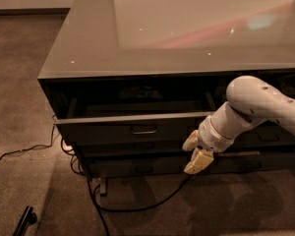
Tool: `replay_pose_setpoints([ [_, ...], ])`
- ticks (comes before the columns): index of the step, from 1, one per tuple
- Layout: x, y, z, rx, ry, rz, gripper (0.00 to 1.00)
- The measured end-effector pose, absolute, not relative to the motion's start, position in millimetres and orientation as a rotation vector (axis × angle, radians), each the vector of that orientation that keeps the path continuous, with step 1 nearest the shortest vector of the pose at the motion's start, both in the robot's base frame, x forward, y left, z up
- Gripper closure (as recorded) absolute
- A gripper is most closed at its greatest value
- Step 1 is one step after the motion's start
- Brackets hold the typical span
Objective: Open top drawer
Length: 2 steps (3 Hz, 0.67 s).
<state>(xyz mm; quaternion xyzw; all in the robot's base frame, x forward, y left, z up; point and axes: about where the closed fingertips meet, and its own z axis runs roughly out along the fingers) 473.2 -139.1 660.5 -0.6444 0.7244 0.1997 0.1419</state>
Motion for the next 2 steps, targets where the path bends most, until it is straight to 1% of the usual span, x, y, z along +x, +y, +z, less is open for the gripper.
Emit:
replay_pose_setpoints([
  [1,480.0,-132.3,671.4,-1.89,2.067,0.502,0.19],
  [2,495.5,-120.8,686.7,-1.922,2.023,0.416,0.0],
])
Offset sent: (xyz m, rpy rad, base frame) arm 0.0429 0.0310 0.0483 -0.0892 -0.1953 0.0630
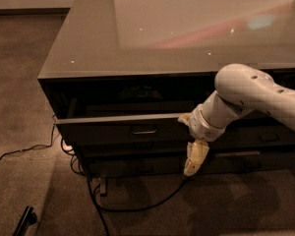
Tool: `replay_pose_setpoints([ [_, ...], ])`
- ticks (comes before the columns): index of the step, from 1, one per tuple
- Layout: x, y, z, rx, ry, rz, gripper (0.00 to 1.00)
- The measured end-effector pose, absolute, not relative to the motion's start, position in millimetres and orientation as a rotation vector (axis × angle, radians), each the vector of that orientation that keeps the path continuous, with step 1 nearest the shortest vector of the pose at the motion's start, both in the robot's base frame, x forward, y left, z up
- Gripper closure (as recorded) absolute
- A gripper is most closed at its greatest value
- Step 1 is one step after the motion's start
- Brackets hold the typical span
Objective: Open top drawer
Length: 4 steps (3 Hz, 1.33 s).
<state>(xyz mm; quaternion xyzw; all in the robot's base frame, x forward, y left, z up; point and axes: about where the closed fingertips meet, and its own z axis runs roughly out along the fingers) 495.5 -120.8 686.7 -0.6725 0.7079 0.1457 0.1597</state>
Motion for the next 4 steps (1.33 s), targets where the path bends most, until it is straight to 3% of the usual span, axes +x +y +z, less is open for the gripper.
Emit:
replay_pose_setpoints([
  [4,544.5,-96.9,682.0,-1.98,1.965,0.355,0.0],
])
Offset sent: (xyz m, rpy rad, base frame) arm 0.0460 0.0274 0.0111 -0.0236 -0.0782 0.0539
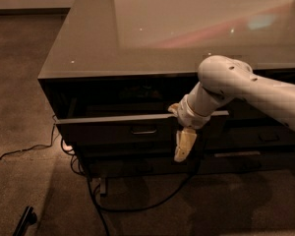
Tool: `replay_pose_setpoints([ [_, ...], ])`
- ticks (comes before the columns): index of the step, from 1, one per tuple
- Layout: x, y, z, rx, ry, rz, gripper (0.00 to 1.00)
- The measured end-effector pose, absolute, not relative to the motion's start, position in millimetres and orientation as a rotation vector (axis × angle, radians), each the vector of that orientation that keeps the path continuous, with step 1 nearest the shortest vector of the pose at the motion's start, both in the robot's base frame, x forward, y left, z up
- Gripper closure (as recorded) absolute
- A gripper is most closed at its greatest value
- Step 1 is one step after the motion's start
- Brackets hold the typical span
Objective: Open top drawer
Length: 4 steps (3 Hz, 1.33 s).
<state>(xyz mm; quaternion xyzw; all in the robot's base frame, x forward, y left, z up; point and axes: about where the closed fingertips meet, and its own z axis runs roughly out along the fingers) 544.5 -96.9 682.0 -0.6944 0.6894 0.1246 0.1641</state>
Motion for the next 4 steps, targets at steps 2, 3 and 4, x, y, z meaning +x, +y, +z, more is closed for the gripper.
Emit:
replay_pose_setpoints([
  [2,570.6,-108.2,669.5,-1.985,2.01,0.344,0.0],
  [3,573.7,-113.0,653.9,-2.002,2.039,0.357,0.19],
  [4,570.8,-113.9,649.7,-2.006,2.05,0.375,0.42],
])
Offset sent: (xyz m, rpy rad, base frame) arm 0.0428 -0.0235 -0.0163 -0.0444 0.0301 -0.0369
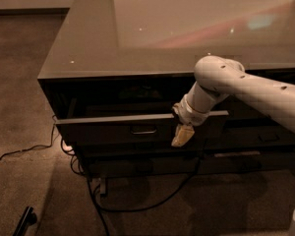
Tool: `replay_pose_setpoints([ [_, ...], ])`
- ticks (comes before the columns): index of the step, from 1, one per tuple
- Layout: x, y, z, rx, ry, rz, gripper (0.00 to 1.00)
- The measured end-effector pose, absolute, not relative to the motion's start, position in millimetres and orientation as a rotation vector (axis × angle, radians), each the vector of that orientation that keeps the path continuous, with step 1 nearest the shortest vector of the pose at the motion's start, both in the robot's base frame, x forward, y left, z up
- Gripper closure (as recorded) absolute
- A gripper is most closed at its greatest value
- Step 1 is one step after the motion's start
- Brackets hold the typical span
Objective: Open top drawer
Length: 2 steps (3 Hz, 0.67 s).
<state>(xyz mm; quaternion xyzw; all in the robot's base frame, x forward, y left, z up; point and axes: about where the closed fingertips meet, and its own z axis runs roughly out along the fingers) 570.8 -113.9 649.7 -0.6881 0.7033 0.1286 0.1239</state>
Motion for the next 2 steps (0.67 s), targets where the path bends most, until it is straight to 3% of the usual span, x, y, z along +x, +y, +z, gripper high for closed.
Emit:
replay_pose_setpoints([
  [2,570.7,-113.9,664.4,-2.006,2.051,0.375,0.88],
])
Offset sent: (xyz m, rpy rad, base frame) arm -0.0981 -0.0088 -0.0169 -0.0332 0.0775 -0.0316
